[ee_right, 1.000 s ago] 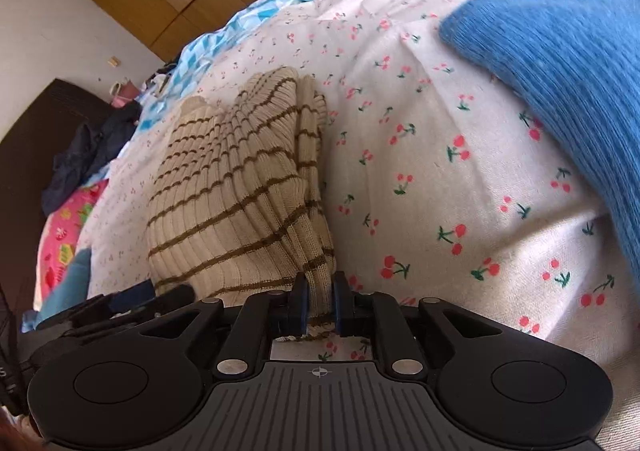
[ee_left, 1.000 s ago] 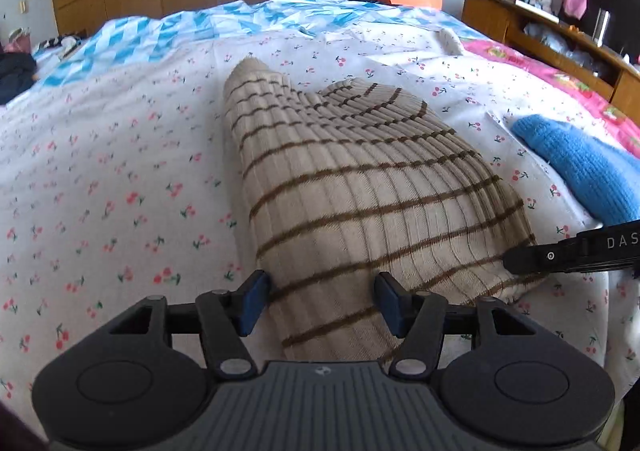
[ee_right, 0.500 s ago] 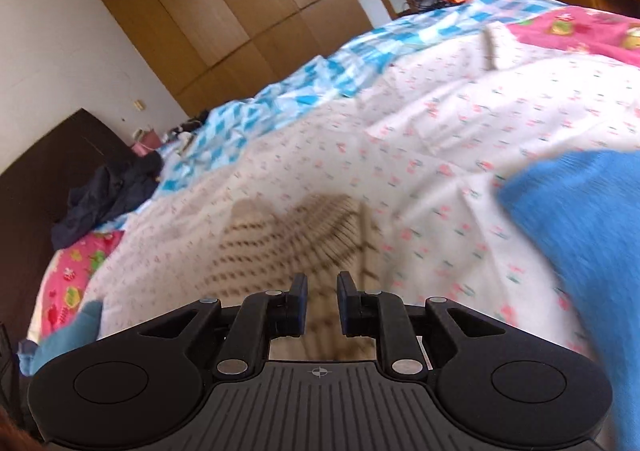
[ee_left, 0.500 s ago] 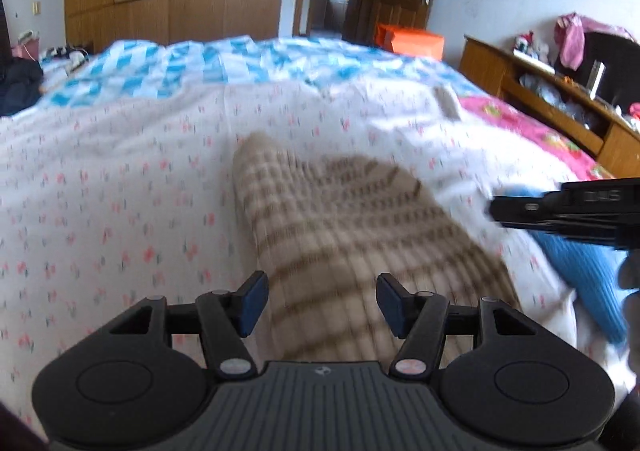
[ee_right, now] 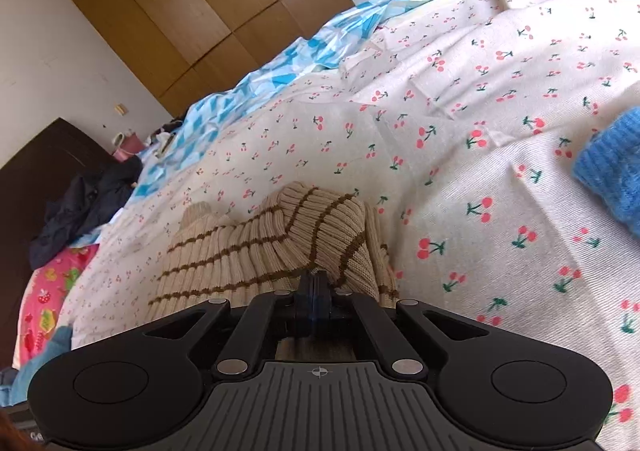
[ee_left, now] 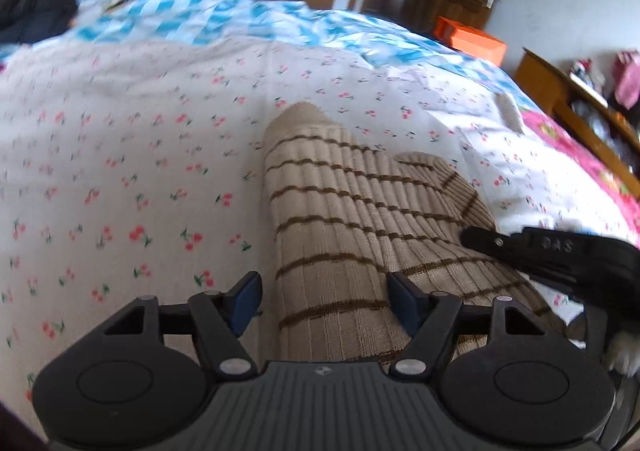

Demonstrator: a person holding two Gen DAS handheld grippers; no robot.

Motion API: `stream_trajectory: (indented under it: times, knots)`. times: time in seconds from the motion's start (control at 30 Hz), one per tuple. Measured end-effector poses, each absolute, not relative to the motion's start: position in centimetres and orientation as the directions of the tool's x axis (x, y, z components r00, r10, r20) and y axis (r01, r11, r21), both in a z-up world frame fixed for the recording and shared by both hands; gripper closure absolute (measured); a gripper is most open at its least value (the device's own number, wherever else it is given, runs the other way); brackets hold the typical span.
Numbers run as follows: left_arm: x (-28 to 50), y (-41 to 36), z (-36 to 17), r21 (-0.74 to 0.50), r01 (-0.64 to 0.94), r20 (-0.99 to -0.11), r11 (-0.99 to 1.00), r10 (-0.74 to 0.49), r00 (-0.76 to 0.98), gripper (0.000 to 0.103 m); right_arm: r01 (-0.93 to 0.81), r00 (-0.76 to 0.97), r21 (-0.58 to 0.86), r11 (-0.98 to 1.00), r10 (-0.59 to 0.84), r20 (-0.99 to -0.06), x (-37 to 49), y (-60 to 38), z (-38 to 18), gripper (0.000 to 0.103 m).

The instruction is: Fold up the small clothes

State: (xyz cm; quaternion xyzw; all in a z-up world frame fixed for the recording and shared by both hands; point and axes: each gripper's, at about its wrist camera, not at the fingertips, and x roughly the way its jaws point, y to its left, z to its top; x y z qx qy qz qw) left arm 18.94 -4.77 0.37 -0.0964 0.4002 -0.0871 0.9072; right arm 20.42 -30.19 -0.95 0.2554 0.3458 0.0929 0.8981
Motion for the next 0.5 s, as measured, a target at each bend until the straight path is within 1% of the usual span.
stream_trajectory:
  times: [0.07,0.17,0.2,0.33,0.4,0.47,0.5]
  knots:
    - [18.6,-5.5,1.0,-0.204,0.078,-0.713,0.976,-0.203,0.672,0.029,0.023,0.751,0.531,0.847,0.336,-0.569,20.0,-30.1,-0.6,0.103]
    - [17.4,-6.6,2.7,-0.116,0.106,-0.700,0.987,-0.158,0.697,0.030,0.004,0.770,0.501,0.866,0.317,-0.554,18.4,-29.4,1.3,0.102]
    - [16.8,-6.7,3.2,-0.101,0.118,-0.693,0.988,-0.155,0.704,0.030,-0.010,0.777,0.497,0.868,0.320,-0.542,17.5,-29.3,1.9,0.090]
    - [14.4,-6.6,4.0,-0.067,0.138,-0.688,0.988,-0.146,0.711,0.030,-0.040,0.783,0.481,0.876,0.327,-0.529,13.2,-28.5,2.9,0.090]
    - [13.2,-6.6,3.8,-0.053,0.151,-0.691,0.987,-0.145,0.708,0.030,-0.047,0.773,0.444,0.895,0.314,-0.551,11.4,-27.9,2.6,0.091]
    - [12.3,-6.7,3.1,-0.034,0.155,-0.706,0.987,-0.133,0.695,0.030,-0.028,0.747,0.379,0.925,0.271,-0.607,10.6,-27.2,1.6,0.091]
    - [12.2,-6.8,2.6,-0.031,0.152,-0.723,0.988,-0.127,0.679,0.030,-0.013,0.731,0.352,0.936,0.249,-0.635,10.6,-27.0,1.0,0.093]
